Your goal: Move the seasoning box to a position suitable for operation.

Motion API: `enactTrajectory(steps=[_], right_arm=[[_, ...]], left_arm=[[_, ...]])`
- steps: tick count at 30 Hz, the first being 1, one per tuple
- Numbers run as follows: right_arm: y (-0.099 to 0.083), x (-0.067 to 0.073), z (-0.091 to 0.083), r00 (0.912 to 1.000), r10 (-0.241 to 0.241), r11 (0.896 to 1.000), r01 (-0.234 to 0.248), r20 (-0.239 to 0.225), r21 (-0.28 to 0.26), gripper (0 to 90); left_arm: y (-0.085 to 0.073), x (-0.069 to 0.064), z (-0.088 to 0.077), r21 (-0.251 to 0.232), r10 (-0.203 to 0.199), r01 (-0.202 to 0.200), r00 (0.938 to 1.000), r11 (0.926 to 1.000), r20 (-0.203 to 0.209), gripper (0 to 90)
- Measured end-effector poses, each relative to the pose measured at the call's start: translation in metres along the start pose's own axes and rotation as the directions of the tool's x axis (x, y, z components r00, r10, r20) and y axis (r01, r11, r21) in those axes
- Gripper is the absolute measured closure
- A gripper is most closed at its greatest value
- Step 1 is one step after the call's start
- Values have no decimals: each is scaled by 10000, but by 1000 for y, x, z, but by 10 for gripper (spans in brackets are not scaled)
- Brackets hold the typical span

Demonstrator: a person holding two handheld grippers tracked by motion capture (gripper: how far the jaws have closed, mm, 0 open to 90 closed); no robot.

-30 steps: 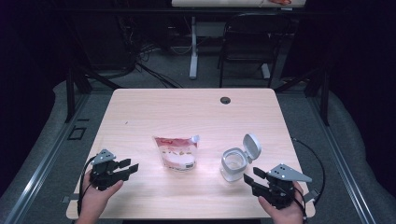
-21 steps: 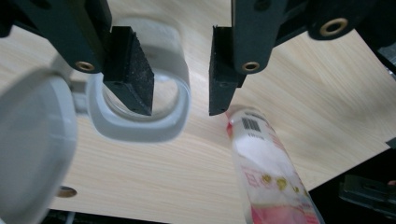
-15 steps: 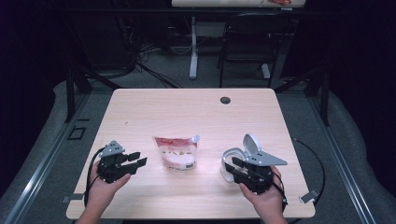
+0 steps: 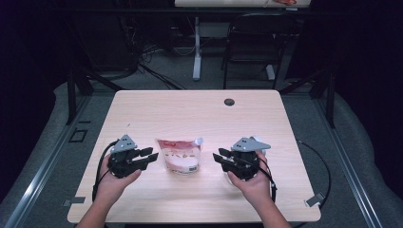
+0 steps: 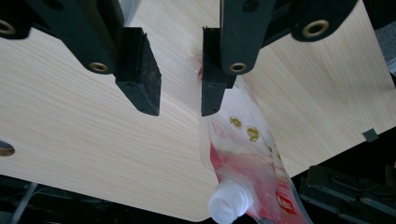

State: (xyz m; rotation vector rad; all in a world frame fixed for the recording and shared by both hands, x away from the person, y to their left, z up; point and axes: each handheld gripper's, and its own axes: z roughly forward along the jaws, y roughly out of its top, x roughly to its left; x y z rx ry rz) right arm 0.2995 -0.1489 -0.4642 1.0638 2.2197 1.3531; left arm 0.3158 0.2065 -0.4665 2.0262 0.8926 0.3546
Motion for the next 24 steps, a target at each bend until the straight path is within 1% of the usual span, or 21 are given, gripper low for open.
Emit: enactTrajectory(steps=[2,3,5,7,12,13,17,20,24], right_arm=[[5,2,5,9999,-25,10000,25,-107,27,687],[7,3,8,9998,-126,9999,127,-124,48,690],[10,4,15,9997,-185,9998,186,-179,57,700],[13,4,20,9995,-135,9998,138,-280,108,710],[19,4,30,9974,31,10000,-31,-726,9,713],[20,4,31,9973,32,10000,-29,-735,31,709],[21,3,37,9944,71,10000,-74,-1054,-24,721],[22,4,39,9940,52,10000,-49,-1091,25,743],[24,6,40,9961,83,10000,-79,-883,48,774]], left_arm=[[4,0,2,27,1,-1,10000,10000,35,658],[6,0,3,16,-37,37,10000,10000,40,657],[10,-1,5,19,-42,41,9998,10000,177,658],[13,-2,6,-43,-14,15,9997,10000,232,658],[18,-3,8,-66,82,-80,9996,9999,261,684],[19,-2,8,-91,114,-111,9995,9999,295,691],[22,-1,7,-237,60,-50,9990,9997,436,715],[23,-1,6,-170,203,-197,9992,9997,350,746],[23,-1,6,-148,250,-245,9992,9996,318,798]])
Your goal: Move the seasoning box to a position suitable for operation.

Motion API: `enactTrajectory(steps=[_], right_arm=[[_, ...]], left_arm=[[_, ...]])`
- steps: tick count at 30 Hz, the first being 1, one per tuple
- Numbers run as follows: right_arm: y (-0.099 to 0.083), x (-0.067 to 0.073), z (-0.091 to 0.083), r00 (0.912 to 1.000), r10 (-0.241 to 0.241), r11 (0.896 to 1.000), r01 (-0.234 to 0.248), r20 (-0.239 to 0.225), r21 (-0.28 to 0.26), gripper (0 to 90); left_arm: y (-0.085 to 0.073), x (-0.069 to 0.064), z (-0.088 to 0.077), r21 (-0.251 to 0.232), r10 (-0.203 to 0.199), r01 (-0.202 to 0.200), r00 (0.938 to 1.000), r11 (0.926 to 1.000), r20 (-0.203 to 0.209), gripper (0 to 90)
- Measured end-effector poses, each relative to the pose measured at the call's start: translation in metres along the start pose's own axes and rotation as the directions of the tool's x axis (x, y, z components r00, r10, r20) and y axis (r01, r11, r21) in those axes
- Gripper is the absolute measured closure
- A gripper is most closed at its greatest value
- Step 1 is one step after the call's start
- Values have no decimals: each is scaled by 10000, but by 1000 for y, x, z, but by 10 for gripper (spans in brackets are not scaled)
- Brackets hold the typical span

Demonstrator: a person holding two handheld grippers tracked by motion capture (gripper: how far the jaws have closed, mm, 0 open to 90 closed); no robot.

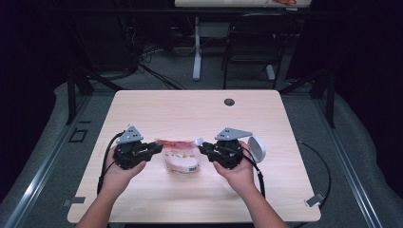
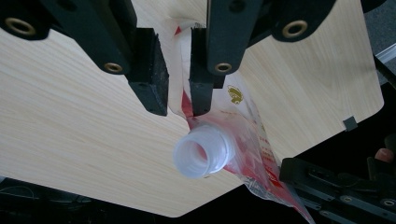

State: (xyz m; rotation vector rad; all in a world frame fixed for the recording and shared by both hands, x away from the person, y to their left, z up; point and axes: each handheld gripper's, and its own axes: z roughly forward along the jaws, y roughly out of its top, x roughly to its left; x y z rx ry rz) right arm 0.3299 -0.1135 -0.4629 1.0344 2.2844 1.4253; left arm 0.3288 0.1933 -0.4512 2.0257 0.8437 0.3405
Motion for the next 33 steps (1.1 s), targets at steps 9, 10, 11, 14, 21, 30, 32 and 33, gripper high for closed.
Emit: enactTrajectory(steps=[9,10,11,14,21,30,32,33], right_arm=[[0,0,-1,9999,-45,9999,43,158,115,834],[0,0,-1,9999,-9,9999,7,159,111,848],[0,0,-1,9999,46,9999,-47,90,97,854],[-1,1,-2,10000,63,9999,-63,45,98,862],[-7,5,-7,9997,167,9999,-168,-178,-3,865],[-12,12,-15,9996,137,9999,-138,-259,-30,871],[-13,13,-16,9997,92,10000,-93,-236,-14,872],[-14,13,-17,9997,80,10000,-80,-225,-22,871]], left_arm=[[0,-1,-3,108,73,-73,10000,9999,-3,900],[0,-2,-3,137,79,-78,10000,9999,-13,900],[0,-2,-4,139,79,-78,10000,9999,-21,900],[0,-3,-6,194,115,-115,9999,9997,-16,900],[-6,-9,-11,48,135,-136,9998,9999,134,900],[-12,-18,-17,44,134,-135,9994,9999,307,900],[-13,-19,-18,65,162,-164,9993,9998,338,900],[-13,-20,-18,41,157,-159,9993,9999,350,900]])
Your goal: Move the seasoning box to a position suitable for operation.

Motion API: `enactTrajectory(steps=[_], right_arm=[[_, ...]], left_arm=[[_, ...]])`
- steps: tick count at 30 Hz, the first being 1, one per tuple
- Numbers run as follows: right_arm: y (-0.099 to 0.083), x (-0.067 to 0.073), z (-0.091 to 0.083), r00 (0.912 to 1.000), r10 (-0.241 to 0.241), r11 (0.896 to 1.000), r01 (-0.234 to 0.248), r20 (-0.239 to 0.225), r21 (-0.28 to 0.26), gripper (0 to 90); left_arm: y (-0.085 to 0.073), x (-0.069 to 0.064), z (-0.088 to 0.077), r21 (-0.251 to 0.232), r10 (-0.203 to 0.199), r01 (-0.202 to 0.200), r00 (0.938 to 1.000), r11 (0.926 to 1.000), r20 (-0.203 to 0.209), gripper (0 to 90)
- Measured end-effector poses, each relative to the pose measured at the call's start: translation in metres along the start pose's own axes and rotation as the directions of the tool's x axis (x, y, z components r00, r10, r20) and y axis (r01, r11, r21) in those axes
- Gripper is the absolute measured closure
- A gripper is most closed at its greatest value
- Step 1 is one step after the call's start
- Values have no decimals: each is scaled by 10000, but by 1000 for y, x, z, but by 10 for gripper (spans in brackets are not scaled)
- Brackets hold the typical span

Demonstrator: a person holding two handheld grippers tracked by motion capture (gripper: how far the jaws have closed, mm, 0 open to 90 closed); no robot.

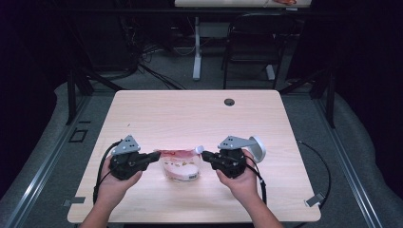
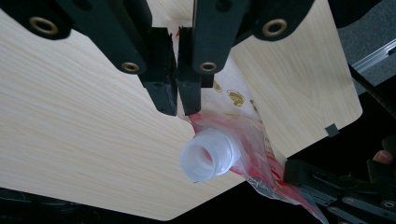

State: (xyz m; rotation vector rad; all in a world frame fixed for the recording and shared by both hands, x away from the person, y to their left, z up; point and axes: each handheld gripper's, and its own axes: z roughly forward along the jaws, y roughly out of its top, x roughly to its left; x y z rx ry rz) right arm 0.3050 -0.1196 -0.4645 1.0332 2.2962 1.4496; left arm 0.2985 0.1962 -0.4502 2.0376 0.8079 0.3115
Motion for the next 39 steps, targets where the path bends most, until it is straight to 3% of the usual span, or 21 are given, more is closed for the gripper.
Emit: enactTrajectory(steps=[25,28,31,35,39], right_arm=[[-10,6,-17,9999,-11,10000,10,-148,-16,848],[-11,5,-17,9993,28,10000,-32,-376,-89,804],[-11,2,-25,9994,-144,9998,139,-301,-156,801],[-6,-6,-42,9992,123,9989,-140,-374,-452,777],[-4,-11,-57,9998,183,9962,-172,122,-855,778]], left_arm=[[-5,-15,-4,50,54,-56,9995,10000,316,900],[-6,-14,-6,-160,4,1,9993,9999,361,852],[-7,-14,-9,-289,-7,15,9996,9996,272,803],[-7,-13,-11,-398,-81,90,9997,9992,233,744],[-7,-13,-10,-371,-109,117,9997,9992,214,716]])
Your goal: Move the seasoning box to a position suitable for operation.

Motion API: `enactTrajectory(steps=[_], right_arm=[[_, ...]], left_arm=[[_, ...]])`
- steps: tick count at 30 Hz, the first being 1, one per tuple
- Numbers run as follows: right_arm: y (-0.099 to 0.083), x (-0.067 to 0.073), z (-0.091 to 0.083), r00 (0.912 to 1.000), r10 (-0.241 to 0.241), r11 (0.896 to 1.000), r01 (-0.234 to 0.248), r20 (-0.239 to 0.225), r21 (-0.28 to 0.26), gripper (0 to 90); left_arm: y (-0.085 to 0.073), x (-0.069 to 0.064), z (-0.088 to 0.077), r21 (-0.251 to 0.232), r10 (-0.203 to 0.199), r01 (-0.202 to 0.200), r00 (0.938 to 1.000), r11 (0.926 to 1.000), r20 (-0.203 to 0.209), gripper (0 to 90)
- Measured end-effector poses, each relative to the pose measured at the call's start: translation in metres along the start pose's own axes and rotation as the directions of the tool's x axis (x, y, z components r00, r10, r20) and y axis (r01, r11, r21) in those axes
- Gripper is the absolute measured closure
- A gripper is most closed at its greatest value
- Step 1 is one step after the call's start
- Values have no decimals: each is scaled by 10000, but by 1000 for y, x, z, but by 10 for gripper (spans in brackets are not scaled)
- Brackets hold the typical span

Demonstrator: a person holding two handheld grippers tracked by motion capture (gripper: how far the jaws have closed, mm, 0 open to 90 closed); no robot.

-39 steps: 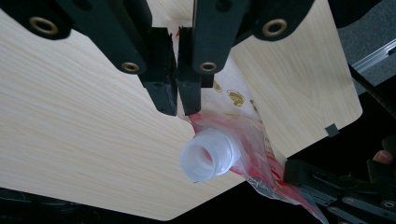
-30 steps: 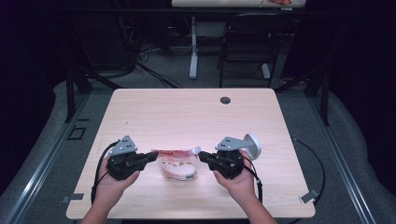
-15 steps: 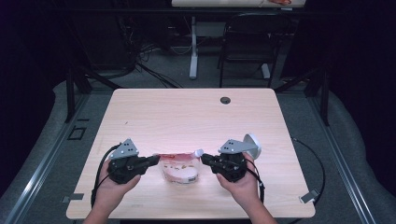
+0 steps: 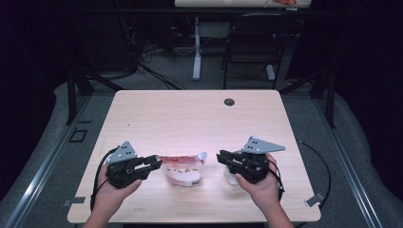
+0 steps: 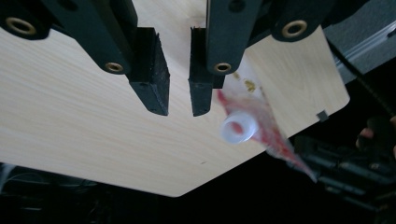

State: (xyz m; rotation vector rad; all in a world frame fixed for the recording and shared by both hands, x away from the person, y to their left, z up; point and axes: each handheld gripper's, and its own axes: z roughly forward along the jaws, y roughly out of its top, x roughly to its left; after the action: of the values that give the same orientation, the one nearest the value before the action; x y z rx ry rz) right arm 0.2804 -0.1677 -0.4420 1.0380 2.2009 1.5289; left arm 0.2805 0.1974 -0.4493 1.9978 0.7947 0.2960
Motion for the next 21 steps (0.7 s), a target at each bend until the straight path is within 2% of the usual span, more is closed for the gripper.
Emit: enactTrajectory(steps=[3,5,8,10,13,17,21], right_arm=[[1,-6,-6,9995,242,9996,-238,218,-168,782],[0,-8,-6,9993,345,9993,-343,174,-131,773],[-1,-4,-9,9992,129,9998,-124,387,-131,763],[-1,-2,-13,9971,-92,9999,97,759,-62,760],[-1,-6,-22,9903,-262,9996,268,1366,-25,747],[1,-21,-35,9804,208,9995,-161,1961,-255,713],[5,-31,-41,9638,167,9999,-150,2662,-84,662]], left_arm=[[0,0,1,61,52,-52,10000,10000,29,703],[0,0,2,104,71,-71,10000,9999,10,688],[0,0,2,91,69,-69,10000,9999,-6,670],[-1,1,1,124,94,-94,9999,9999,-43,659],[-2,1,0,35,28,-28,10000,10000,-80,646],[-2,2,-2,15,-66,66,10000,10000,-46,637],[-2,4,-4,22,-118,118,9999,9999,-21,628]])
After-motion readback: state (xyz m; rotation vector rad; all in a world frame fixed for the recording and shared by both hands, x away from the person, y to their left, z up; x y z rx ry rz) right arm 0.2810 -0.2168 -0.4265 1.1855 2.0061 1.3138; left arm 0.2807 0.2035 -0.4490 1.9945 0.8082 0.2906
